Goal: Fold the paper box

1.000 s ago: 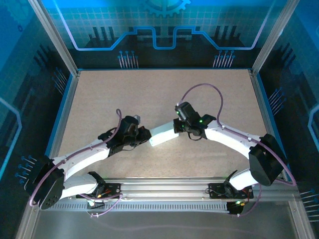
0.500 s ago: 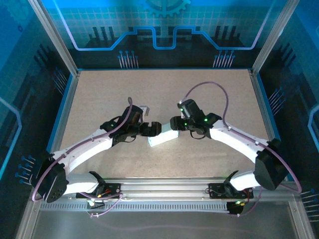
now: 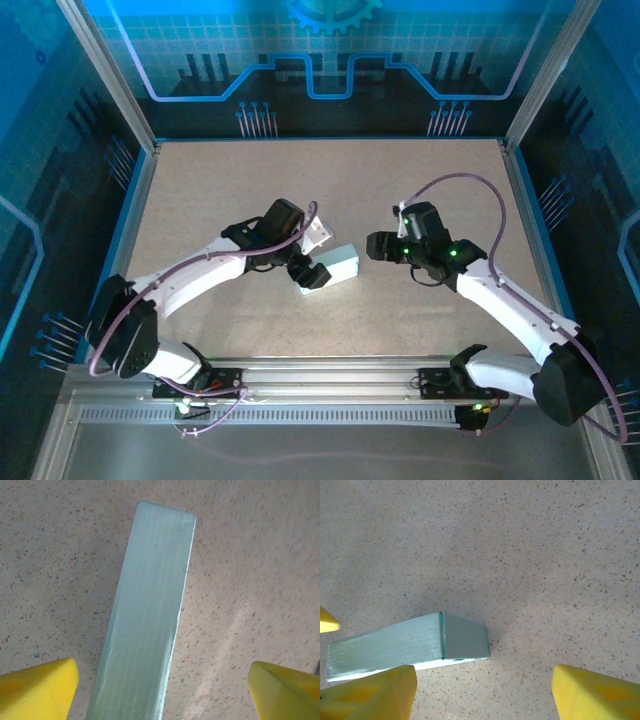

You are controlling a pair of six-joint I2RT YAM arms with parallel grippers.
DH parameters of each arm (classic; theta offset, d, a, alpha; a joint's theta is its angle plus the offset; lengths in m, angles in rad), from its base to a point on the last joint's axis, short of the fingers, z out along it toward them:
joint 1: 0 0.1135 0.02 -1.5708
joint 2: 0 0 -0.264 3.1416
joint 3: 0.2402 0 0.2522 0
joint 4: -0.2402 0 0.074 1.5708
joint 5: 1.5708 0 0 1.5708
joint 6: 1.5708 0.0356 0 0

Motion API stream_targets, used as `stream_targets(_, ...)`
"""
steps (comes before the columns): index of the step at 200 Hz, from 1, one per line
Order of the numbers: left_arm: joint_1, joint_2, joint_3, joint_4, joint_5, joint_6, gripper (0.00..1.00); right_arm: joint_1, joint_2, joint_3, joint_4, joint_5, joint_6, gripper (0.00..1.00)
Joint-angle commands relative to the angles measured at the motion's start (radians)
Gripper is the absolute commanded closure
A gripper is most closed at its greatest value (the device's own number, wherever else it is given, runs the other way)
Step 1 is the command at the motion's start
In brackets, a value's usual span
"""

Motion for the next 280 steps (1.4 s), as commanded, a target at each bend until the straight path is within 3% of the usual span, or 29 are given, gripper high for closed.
stream_targets(1, -0.004, 0.049, 0.049, -0.135, -0.011, 0.138, 0.16, -0.012, -0.021, -0.014, -0.018, -0.030, -0.002, 0.27)
stream_targets(29, -0.005, 0.104, 0.095, -0.206, -0.045, 0.177, 0.23, -0.013, -0.019, -0.012, -0.018, -0.038, -0.002, 0.27)
stream_targets(89, -0.015, 0.142, 0.115, -0.235, -0.108, 0.201, 0.53, -0.013, -0.012, 0.013, -0.040, -0.035, -0.003, 0.28)
stream_targets(131, -0.048, 0.110, 0.083, -0.180, -0.200, 0.220, 0.60, -0.030, 0.001, 0.048, -0.082, -0.057, 0.026, 0.28)
stream_targets(163, -0.119, 0.029, -0.012, 0.013, -0.372, 0.273, 0.60, -0.101, 0.035, 0.092, -0.127, -0.177, 0.115, 0.27)
stream_targets(178, -0.170, -0.005, -0.073, 0.139, -0.493, 0.320, 0.61, -0.152, 0.057, 0.110, -0.139, -0.281, 0.167, 0.21)
stream_targets(227, -0.298, -0.050, -0.238, 0.579, -0.858, 0.560, 0.62, -0.248, 0.107, 0.119, -0.127, -0.545, 0.319, 0.13)
stream_targets(253, -0.322, -0.047, -0.279, 0.759, -0.942, 0.665, 0.62, -0.263, 0.145, 0.103, -0.092, -0.657, 0.376, 0.12)
stream_targets(280, -0.334, -0.046, -0.287, 0.822, -0.948, 0.707, 0.64, -0.265, 0.156, 0.060, 0.003, -0.716, 0.440, 0.13)
